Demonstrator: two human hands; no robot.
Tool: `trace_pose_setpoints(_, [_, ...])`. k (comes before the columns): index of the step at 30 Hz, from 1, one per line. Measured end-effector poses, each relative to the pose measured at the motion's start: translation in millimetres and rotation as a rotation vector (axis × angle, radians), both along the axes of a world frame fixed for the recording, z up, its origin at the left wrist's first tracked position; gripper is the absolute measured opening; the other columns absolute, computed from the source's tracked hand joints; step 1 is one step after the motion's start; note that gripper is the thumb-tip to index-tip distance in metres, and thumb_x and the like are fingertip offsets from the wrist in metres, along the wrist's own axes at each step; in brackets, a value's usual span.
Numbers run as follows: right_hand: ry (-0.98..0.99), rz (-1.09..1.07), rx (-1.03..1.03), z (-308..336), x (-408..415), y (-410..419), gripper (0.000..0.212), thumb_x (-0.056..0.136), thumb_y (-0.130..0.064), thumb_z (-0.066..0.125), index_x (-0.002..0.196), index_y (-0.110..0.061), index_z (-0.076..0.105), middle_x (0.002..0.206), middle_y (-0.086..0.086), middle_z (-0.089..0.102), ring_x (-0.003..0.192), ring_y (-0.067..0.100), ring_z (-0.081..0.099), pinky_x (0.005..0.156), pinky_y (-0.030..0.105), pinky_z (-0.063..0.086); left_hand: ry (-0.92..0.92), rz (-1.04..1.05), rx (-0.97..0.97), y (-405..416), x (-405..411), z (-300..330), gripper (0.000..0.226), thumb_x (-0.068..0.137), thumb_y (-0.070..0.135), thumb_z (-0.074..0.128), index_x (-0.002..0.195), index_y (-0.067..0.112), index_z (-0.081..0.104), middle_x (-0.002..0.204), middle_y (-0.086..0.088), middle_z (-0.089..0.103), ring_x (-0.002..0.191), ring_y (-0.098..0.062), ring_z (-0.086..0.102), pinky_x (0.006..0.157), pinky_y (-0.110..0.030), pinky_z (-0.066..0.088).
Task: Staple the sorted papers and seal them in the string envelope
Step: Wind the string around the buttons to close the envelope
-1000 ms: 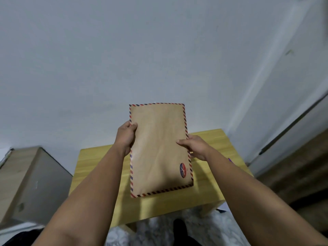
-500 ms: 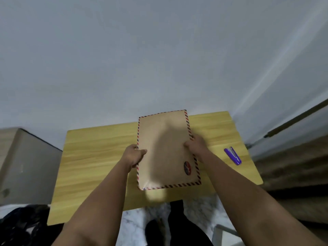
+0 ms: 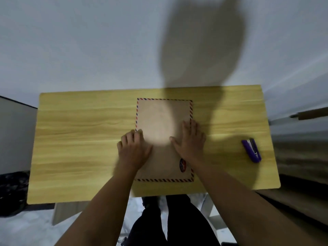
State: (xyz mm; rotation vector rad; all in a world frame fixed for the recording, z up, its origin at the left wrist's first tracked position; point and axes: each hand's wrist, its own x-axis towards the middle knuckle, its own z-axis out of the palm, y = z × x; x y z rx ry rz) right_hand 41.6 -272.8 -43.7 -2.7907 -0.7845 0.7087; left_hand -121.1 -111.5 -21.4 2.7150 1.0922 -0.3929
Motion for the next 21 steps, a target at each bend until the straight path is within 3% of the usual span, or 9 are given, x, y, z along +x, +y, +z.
trace_pose_setpoints(2, [-0.050, 0.082, -0.020, -14, 3, 4, 0.096, 0.087, -0.083, 0.034, 0.162, -0.029, 0.009, 0.172, 0.012, -0.002, 0.157, 0.040, 0.001, 0.118, 0.072, 0.010, 0.014, -0.093, -0.022, 10, 13, -12, 0.090, 0.091, 0.076, 0.049, 0.159, 0.018, 0.037, 0.169, -0.020, 0.031, 0.155, -0.044, 0.029, 0.120, -0.060, 0.028])
trace_pose_setpoints(4, [-0.108, 0.137, -0.017, -24, 5, 8, 0.100, 0.086, -0.088, 0.030, 0.163, -0.027, 0.010, 0.172, 0.013, -0.001, 0.157, 0.043, 0.001, 0.117, 0.075, 0.006, 0.020, -0.133, -0.052, 20, 29, -23, 0.097, 0.093, 0.080, 0.042, 0.166, 0.019, 0.022, 0.177, -0.018, 0.007, 0.162, -0.045, 0.008, 0.126, -0.067, 0.014])
trace_pose_setpoints(6, [-0.140, 0.159, -0.003, -30, 6, 13, 0.102, 0.086, -0.089, 0.031, 0.164, -0.027, 0.009, 0.172, 0.013, -0.001, 0.157, 0.043, 0.001, 0.116, 0.075, 0.004, 0.017, -0.164, -0.049, 28, 40, -32, 0.100, 0.093, 0.083, 0.032, 0.169, 0.021, 0.015, 0.177, -0.016, -0.001, 0.163, -0.044, -0.001, 0.126, -0.071, 0.011])
trace_pose_setpoints(10, [-0.189, 0.159, 0.006, -39, 6, 18, 0.105, 0.084, -0.091, 0.030, 0.164, -0.027, 0.006, 0.172, 0.012, -0.003, 0.157, 0.042, 0.001, 0.116, 0.075, 0.002, -0.001, -0.195, -0.029, 35, 41, -45, 0.102, 0.090, 0.087, 0.017, 0.170, 0.023, 0.010, 0.178, -0.014, -0.004, 0.163, -0.042, -0.008, 0.126, -0.071, 0.005])
trace_pose_setpoints(15, [-0.229, 0.243, 0.085, -44, 11, 27, 0.108, 0.082, -0.088, 0.037, 0.164, -0.022, 0.011, 0.171, 0.014, 0.005, 0.158, 0.037, 0.001, 0.117, 0.074, 0.005, -0.081, -0.218, 0.035, 45, 49, -55, 0.097, 0.090, 0.085, 0.035, 0.162, 0.020, 0.037, 0.175, -0.018, 0.018, 0.162, -0.045, 0.010, 0.123, -0.074, 0.012])
trace_pose_setpoints(21, [-0.243, 0.290, 0.057, -50, 19, 45, 0.105, 0.085, -0.088, 0.027, 0.164, -0.020, 0.016, 0.171, 0.015, 0.007, 0.159, 0.036, 0.001, 0.118, 0.072, 0.007, -0.107, -0.307, 0.118, 65, 56, -74, 0.099, 0.092, 0.087, 0.027, 0.169, 0.026, 0.016, 0.178, -0.012, 0.006, 0.164, -0.039, 0.004, 0.124, -0.074, 0.010])
